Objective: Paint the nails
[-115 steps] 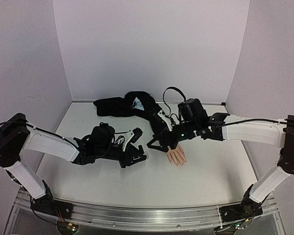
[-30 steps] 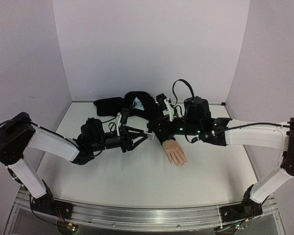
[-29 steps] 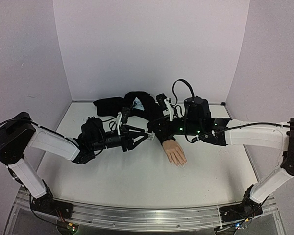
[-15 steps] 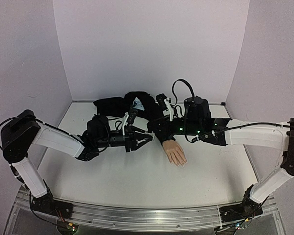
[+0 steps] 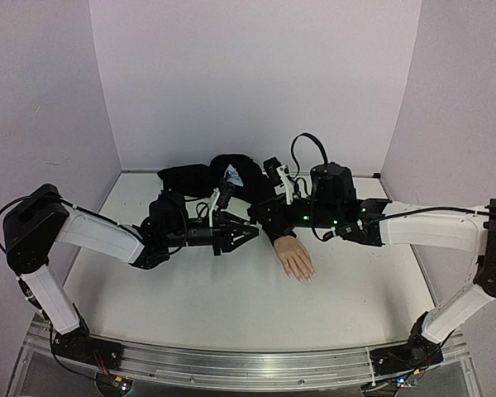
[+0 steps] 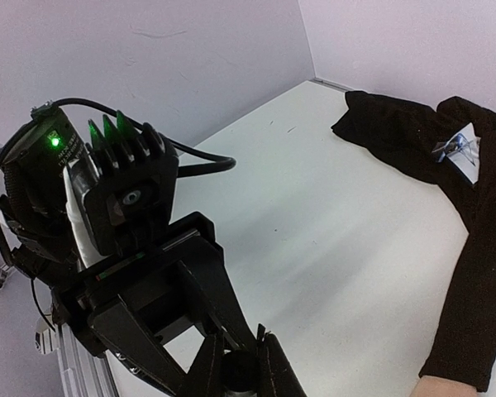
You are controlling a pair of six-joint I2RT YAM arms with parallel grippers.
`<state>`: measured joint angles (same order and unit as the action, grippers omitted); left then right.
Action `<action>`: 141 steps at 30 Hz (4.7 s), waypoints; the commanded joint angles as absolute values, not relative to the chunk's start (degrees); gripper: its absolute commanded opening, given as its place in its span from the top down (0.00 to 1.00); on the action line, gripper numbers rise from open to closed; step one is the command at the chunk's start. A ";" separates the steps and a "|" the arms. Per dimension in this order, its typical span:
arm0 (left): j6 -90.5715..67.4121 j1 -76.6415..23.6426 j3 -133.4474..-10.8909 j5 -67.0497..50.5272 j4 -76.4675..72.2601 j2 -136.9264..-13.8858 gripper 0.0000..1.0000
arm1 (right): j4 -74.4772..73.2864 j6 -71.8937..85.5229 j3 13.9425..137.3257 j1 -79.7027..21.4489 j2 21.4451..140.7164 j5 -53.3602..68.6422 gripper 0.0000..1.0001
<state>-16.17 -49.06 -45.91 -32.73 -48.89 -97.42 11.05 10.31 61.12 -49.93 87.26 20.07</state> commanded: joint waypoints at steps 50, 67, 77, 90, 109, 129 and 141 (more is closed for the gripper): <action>0.93 -54.59 -50.50 8.40 -52.56 -103.50 1.00 | 2.71 18.01 75.73 -51.46 102.62 -1.58 0.67; -9.23 -46.26 -45.04 -48.29 -43.06 -88.11 1.00 | 5.45 -11.08 64.38 -46.14 94.00 55.92 1.00; -3.94 -49.69 -44.39 -2.64 -42.90 -89.00 1.00 | 12.18 14.05 64.39 -47.42 91.38 10.00 0.40; -1.62 -54.76 -46.39 12.53 -50.28 -94.43 1.00 | 4.31 23.09 76.53 -56.22 97.27 -13.83 0.44; -5.90 -55.02 -45.23 11.38 -47.96 -92.74 1.00 | 1.14 18.64 81.45 -56.84 102.84 -6.27 0.71; -14.61 -43.18 -44.52 -43.67 -34.92 -81.72 1.00 | -2.25 0.69 71.85 -43.83 94.60 48.15 0.82; -11.52 -47.07 -49.71 -3.76 -25.80 -87.51 1.00 | -1.54 23.10 72.83 -50.28 91.89 4.01 0.15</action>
